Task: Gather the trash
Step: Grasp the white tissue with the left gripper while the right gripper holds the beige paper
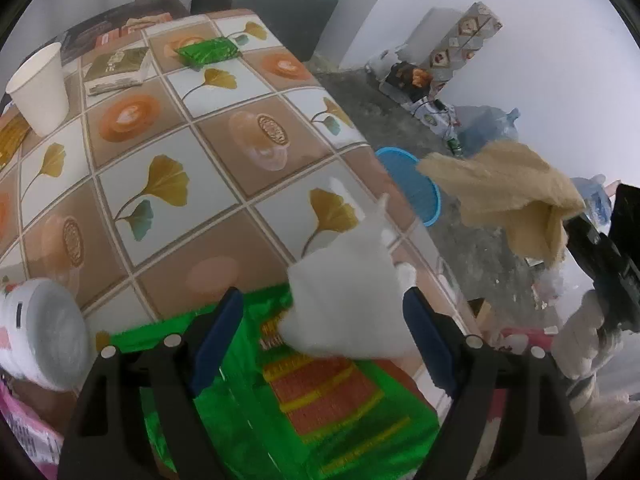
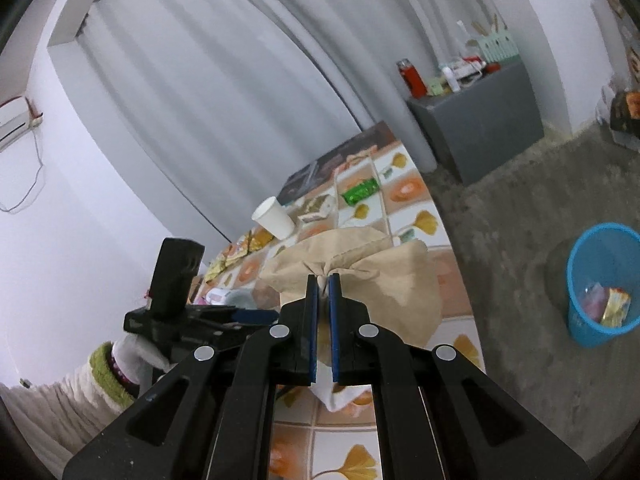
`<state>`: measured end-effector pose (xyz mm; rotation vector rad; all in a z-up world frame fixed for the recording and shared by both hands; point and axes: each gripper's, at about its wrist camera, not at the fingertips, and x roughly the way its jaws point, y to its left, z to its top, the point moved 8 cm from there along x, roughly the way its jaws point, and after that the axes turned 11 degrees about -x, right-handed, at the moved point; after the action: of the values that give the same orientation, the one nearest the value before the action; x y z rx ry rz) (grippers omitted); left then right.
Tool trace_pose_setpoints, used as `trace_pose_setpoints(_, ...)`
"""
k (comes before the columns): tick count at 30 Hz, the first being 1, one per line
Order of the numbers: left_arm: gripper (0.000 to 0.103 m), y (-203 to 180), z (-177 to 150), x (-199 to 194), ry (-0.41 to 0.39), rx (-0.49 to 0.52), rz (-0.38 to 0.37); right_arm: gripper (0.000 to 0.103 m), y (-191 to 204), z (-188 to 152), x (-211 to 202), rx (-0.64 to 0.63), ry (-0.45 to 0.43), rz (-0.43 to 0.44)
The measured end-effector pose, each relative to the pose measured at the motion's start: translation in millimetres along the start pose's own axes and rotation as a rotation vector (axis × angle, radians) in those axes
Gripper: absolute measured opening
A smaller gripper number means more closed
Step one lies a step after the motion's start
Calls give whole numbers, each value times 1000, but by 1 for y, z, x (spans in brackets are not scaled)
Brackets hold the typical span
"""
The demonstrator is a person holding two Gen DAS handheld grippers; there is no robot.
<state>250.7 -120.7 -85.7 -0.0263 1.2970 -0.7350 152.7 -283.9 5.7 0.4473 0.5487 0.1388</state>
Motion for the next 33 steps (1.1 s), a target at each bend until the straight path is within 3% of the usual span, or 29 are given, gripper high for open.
trace_pose_setpoints(2, 70, -1, 0, 4, 7, 7, 10, 4, -4, -1, 0, 9, 0, -2)
trace_pose_setpoints(6, 45, -3, 2, 10, 7, 29, 36, 4, -10, -5, -1, 31, 0, 4)
trace_pose_setpoints(12, 16, -12, 1, 2, -24, 73, 50, 4, -14, -8, -2, 45, -5, 5)
trace_pose_setpoints(17, 9, -23, 5, -15, -87, 111, 79, 4, -18, -4, -10, 57, -35, -1)
trace_pose_setpoints(27, 8, -69, 29, -76, -264, 190, 82, 4, -45, 9, -50, 93, -140, -56)
trace_pose_setpoints(33, 8, -112, 50, -78, -296, 254, 55, 4, -80, 13, -84, 134, -209, -145)
